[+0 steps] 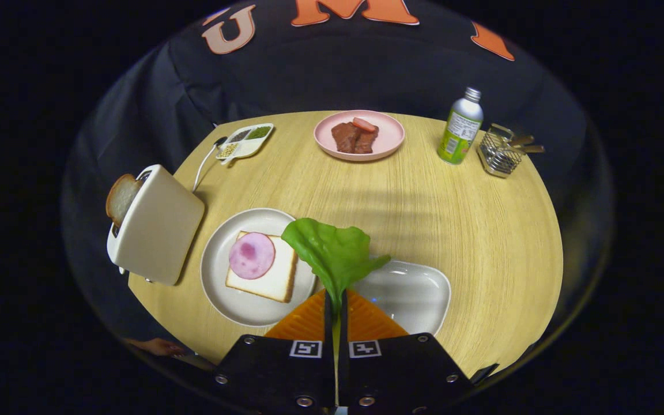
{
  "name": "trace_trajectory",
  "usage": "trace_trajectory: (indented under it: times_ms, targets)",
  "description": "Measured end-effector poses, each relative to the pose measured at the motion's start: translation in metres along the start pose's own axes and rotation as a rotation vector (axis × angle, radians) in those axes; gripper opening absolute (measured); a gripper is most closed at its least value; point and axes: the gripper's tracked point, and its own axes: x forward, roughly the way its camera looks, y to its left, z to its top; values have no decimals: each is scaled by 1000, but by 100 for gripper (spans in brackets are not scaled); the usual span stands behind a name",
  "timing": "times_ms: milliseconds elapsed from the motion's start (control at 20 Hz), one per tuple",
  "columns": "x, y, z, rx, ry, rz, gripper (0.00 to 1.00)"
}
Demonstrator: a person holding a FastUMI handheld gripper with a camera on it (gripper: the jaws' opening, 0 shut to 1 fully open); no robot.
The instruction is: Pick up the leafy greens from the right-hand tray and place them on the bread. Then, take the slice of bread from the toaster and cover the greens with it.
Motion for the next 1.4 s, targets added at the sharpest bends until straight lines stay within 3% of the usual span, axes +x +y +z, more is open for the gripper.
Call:
trace_trajectory:
  times_ms: [350,850,1150,1400]
  targets:
    - [28,49,9,-86,19,37,3]
    - [70,93,5,-57,100,114,10]
    - [74,108,4,-98,98,137,28]
    - [61,114,11,-96,64,145,49]
